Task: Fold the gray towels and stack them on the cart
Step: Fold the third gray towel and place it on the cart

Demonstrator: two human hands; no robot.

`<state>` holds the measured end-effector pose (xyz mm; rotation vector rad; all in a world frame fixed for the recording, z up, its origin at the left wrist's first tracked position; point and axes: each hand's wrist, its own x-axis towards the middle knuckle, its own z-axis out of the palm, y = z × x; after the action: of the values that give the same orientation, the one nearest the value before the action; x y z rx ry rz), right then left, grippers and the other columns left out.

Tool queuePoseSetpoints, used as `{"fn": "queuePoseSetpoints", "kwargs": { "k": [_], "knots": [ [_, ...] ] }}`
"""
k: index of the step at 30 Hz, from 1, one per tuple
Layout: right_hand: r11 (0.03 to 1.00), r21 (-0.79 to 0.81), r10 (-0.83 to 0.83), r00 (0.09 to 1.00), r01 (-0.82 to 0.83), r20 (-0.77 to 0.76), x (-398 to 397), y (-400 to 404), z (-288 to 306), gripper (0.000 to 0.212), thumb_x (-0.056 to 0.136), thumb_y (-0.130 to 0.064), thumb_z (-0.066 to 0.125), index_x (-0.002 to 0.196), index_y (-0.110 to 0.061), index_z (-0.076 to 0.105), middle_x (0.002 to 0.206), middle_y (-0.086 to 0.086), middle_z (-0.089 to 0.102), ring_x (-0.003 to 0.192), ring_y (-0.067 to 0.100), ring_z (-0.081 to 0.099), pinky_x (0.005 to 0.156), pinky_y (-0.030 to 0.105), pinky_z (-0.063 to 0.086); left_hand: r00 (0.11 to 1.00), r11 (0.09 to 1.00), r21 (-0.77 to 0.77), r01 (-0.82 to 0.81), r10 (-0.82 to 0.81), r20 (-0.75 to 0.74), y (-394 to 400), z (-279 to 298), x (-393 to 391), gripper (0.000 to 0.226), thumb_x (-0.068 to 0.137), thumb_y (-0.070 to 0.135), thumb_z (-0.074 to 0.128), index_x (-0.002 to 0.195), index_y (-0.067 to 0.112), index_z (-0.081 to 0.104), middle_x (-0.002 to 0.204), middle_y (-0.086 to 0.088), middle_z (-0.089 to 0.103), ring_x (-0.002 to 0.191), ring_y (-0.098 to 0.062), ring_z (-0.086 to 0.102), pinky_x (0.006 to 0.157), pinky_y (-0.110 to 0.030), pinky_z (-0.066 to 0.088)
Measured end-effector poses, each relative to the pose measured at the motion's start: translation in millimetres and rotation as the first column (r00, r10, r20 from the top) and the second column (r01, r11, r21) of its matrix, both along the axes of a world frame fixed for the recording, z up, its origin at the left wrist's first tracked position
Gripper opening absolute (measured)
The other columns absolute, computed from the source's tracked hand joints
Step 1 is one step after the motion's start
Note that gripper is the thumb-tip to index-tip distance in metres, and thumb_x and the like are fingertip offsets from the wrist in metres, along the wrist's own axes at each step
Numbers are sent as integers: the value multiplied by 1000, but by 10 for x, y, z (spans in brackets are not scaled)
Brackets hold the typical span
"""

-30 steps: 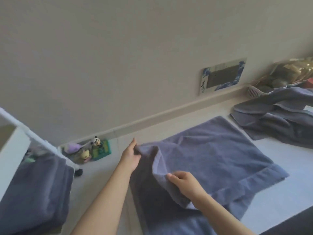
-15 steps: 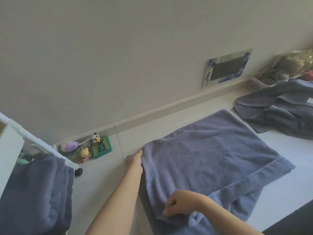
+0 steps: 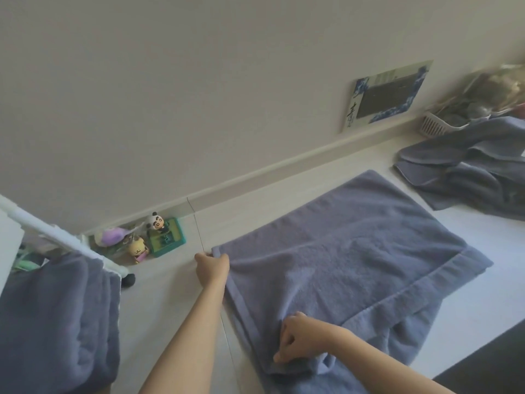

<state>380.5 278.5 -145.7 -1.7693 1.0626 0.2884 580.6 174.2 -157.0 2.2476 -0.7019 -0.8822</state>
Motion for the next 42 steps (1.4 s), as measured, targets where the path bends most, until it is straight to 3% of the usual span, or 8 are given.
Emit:
{"fn": "queuePoseSetpoints", "kwargs": {
  "k": [3,8,14,18,27,33,39,42],
  "knots": [
    [999,-13,-43,999,43,2,-5,14,-1,44,82,-41,61,40,-32,54,55,-10,51,99,12,36,89,27,40,999,999,-23,31,-31,23,-29,-55,27,32,85,22,63,107,3,50,110,-20,62,104,-36,58,85,-36,44],
    [992,-108,-80,994,72,-70,-14,22,-89,29,83,-39,60,83,-12,71,100,4,58,114,20,36,99,32,37,997,997,-63,45,-41,69,-39,-116,73,17,85,17,65,95,10,54,104,-15,66,98,-34,60,82,-35,44],
    [939,-344,-103,969,19,-227,-361,-210,-3,33,88,-47,52,104,-25,70,123,-7,52,119,21,36,102,32,31,999,995,-95,-6,10,39,-41,-109,-38,19,84,17,66,97,9,55,104,-16,67,98,-35,61,84,-35,45],
    [907,-409,-215,945,99,-248,-800,-370,35,56,79,-63,38,103,-24,70,121,-5,49,119,20,38,104,25,30,1000,995,-95,-25,23,-18,-28,-136,-148,25,82,19,68,100,5,58,104,-17,67,98,-35,62,87,-38,49],
    [848,-476,-334,932,234,-138,-1139,-30,197,22,91,-37,53,81,-20,64,96,-7,66,114,13,54,91,25,40,999,999,-37,18,-20,-42,124,-169,-228,24,81,17,64,94,-2,63,100,-24,67,96,-38,62,85,-40,50],
    [878,-420,-303,946,229,-118,-1166,418,152,28,89,-40,54,89,-16,67,122,2,61,124,21,44,102,27,33,989,993,-33,113,-109,99,250,-143,-216,31,82,4,58,107,-13,58,113,-32,61,108,-43,56,90,-40,43],
    [880,-455,-259,942,138,-216,-946,675,27,44,82,-60,43,99,-30,70,150,-1,35,144,28,15,117,41,6,965,978,11,206,-205,166,124,-116,-218,45,80,16,70,112,-10,53,119,-33,56,112,-44,54,91,-41,43],
    [851,-517,-274,915,87,-297,-829,775,-30,40,48,-69,71,69,-35,66,126,-2,62,122,35,52,101,53,36,953,971,62,231,-239,187,89,-146,-174,53,79,16,74,120,-4,47,126,-34,46,121,-43,44,99,-41,40]
  ]
}}
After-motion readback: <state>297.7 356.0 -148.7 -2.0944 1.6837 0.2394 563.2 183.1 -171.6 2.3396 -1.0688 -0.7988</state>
